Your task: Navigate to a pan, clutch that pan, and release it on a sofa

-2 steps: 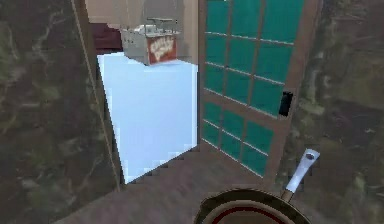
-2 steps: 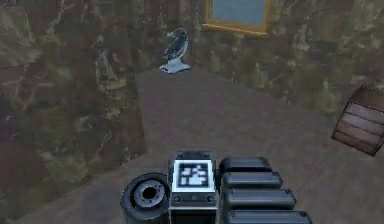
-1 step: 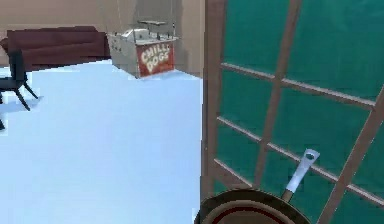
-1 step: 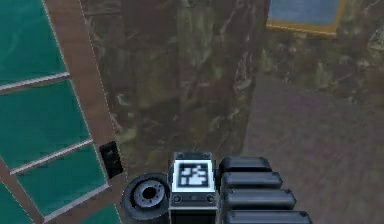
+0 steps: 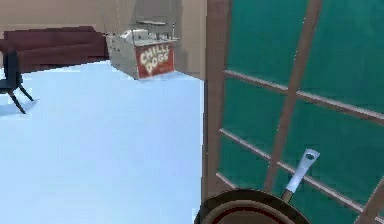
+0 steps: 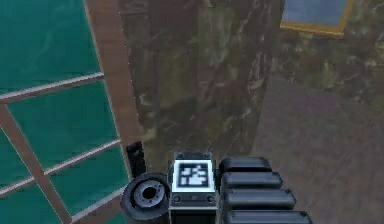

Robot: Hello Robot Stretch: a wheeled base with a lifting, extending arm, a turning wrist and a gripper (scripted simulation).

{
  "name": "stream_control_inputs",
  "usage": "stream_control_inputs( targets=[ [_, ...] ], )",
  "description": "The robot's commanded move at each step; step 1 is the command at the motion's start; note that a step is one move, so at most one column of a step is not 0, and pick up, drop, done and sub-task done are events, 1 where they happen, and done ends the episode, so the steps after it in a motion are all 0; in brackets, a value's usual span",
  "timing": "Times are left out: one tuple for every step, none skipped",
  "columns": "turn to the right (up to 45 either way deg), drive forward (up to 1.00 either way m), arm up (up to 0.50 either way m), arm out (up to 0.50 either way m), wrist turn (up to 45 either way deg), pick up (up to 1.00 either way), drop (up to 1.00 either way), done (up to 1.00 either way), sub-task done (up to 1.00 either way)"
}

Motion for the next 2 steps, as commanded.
stream_control_inputs(
  targets=[
    [-30.0,0.0,0.0,0.0,0.0,0.0,0.0,0.0,0.0],
    [0.0,1.0,0.0,0.0,0.0,0.0,0.0,0.0,0.0]
  ],
)
